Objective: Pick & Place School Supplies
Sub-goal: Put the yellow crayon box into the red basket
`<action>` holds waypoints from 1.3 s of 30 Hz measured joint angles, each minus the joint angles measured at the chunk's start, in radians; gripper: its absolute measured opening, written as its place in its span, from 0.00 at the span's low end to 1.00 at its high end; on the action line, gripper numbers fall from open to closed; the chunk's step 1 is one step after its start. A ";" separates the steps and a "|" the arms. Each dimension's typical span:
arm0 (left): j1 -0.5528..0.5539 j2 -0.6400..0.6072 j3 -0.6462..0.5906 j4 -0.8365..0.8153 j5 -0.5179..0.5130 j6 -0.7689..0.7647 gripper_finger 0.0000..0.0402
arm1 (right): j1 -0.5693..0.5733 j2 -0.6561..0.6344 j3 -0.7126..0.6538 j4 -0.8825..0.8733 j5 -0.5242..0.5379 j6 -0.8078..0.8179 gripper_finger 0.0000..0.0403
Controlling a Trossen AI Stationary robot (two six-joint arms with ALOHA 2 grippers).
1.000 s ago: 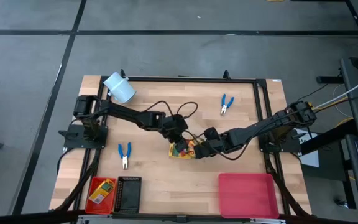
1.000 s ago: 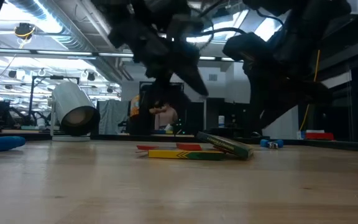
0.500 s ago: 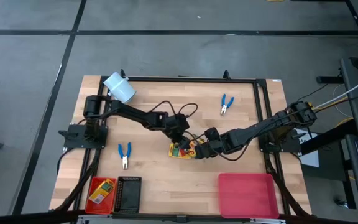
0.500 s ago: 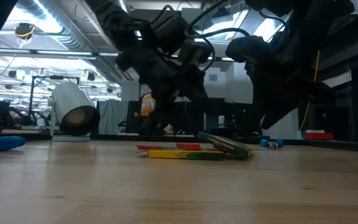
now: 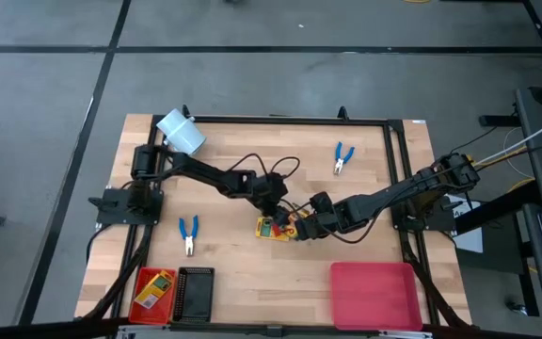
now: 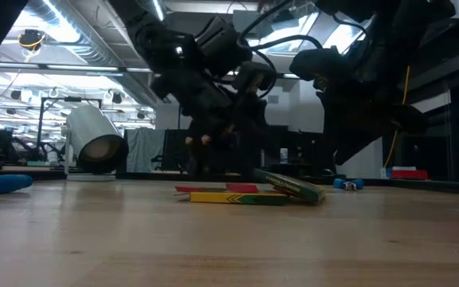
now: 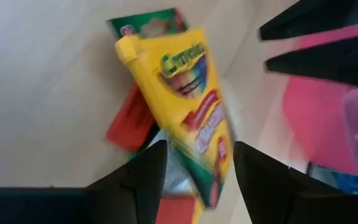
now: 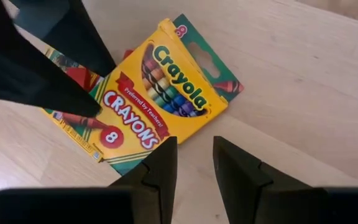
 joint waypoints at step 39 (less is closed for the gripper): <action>0.161 -0.090 0.000 -0.099 0.036 0.134 0.01 | 0.132 -0.052 -0.001 -0.033 0.161 0.205 0.27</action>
